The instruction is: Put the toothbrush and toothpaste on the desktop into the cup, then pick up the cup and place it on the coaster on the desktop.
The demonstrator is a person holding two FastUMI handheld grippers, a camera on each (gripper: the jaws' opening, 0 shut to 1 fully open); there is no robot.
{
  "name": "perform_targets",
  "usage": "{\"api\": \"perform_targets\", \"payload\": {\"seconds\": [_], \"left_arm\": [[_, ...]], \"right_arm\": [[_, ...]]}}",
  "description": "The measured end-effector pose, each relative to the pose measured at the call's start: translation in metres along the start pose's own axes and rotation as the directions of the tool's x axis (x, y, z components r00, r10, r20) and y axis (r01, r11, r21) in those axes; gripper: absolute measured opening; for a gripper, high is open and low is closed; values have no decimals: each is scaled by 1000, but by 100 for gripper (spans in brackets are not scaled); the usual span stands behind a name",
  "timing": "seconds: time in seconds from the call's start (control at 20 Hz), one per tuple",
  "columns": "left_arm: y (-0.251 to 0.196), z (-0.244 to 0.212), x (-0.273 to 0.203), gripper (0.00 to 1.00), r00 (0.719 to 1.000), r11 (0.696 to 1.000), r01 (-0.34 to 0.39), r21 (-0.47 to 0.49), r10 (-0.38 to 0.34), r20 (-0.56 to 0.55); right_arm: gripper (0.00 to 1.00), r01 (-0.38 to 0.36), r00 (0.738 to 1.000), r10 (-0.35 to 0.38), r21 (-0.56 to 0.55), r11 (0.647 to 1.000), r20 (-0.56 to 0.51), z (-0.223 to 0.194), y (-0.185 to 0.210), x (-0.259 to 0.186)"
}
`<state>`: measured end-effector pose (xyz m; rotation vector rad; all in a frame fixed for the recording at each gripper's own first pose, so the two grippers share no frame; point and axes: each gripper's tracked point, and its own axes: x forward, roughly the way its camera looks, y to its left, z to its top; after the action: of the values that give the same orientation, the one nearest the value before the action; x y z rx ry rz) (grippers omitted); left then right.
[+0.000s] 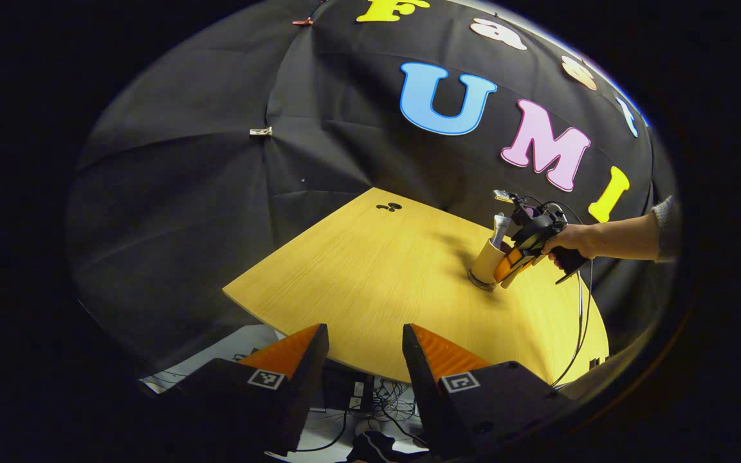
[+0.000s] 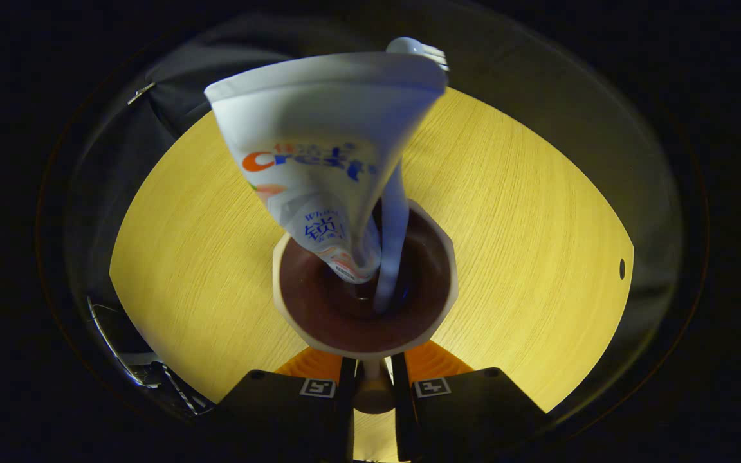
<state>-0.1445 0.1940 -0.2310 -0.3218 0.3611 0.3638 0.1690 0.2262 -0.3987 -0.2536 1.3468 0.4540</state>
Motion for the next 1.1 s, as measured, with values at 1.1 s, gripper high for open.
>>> {"api": "perform_targets", "payload": {"seconds": [1.1], "left_arm": [[-9,5,17,73,1000,999,29,-29,-29,-9]], "right_arm": [[51,-20,997,17,33,999,76,1,-5,-35]]}}
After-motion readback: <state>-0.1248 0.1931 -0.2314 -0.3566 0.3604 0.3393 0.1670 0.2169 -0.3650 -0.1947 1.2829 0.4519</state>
